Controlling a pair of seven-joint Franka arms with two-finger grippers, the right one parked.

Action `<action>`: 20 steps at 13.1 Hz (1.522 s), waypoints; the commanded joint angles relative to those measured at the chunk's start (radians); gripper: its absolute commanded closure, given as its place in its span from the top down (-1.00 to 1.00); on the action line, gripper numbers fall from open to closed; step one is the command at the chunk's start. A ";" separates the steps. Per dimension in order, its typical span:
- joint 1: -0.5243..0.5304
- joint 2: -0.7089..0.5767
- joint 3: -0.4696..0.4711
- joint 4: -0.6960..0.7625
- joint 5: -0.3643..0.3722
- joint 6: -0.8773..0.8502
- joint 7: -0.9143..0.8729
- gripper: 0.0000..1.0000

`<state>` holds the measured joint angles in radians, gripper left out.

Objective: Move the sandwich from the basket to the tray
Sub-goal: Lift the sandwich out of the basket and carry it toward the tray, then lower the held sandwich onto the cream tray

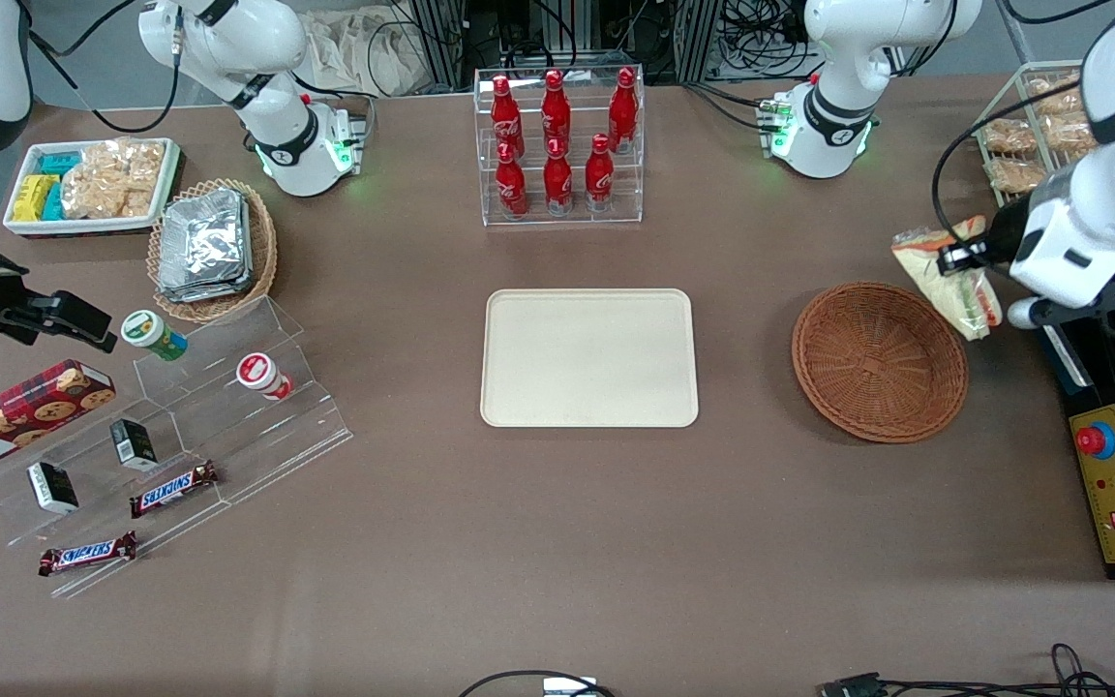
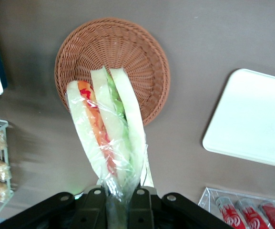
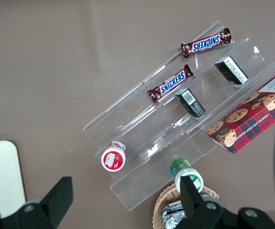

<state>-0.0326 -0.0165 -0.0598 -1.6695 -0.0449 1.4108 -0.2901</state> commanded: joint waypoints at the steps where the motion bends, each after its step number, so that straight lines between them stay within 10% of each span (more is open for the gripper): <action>1: -0.004 0.043 -0.075 0.083 0.010 -0.052 0.032 -0.70; 8: -0.004 0.233 -0.544 0.215 0.016 0.019 -0.195 -0.63; 20: -0.018 0.519 -0.563 -0.138 0.267 0.640 -0.199 -0.54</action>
<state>-0.0537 0.4759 -0.6128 -1.8014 0.1946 2.0082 -0.4805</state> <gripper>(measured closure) 0.771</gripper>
